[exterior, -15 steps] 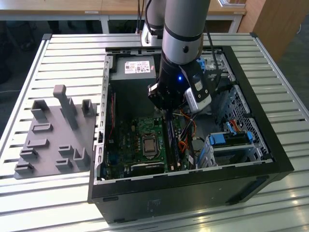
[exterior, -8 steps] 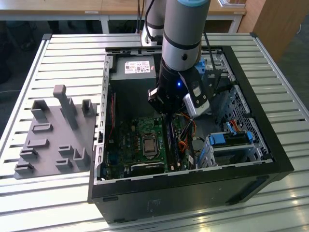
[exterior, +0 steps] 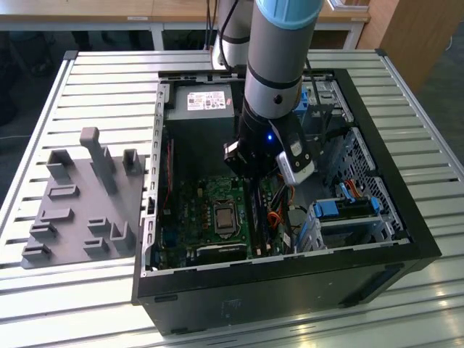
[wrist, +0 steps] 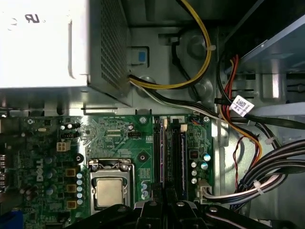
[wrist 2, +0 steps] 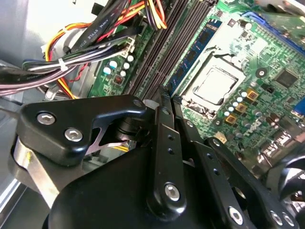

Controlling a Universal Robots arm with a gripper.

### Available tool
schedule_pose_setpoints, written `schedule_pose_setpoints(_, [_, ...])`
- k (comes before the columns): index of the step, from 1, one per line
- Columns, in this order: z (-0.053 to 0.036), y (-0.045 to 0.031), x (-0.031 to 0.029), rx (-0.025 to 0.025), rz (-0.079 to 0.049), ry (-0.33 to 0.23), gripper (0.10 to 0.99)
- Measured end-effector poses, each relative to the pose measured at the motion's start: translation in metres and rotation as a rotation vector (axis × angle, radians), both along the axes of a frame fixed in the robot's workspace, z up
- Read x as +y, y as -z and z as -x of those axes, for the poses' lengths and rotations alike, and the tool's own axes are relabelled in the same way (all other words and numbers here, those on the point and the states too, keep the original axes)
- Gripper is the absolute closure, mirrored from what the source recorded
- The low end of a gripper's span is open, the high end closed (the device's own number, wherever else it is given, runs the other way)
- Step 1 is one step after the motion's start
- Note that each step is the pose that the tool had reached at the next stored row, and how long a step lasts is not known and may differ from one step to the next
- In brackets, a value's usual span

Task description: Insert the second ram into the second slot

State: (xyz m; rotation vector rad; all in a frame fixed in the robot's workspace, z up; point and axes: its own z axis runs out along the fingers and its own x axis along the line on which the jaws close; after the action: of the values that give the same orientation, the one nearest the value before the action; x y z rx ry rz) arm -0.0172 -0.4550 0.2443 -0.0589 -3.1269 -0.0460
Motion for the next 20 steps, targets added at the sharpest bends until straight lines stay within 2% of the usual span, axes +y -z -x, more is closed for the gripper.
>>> schedule_pose_setpoints(3, [-0.0012,0.0053,0.0,0.0021,0.0,0.0,0.949])
schedule_pose_setpoints(9, [-0.0013,0.0068,0.0,0.0022,0.0,0.0,0.949])
schedule_pose_setpoints(13, [-0.0013,0.0088,-0.0043,0.0029,-0.006,0.0,0.949])
schedule_pose_setpoints(18, [-0.0013,0.0144,-0.0062,0.004,-0.005,0.0,0.949])
schedule_pose_setpoints(20, [-0.0014,0.0149,-0.009,0.004,-0.005,0.0,0.949])
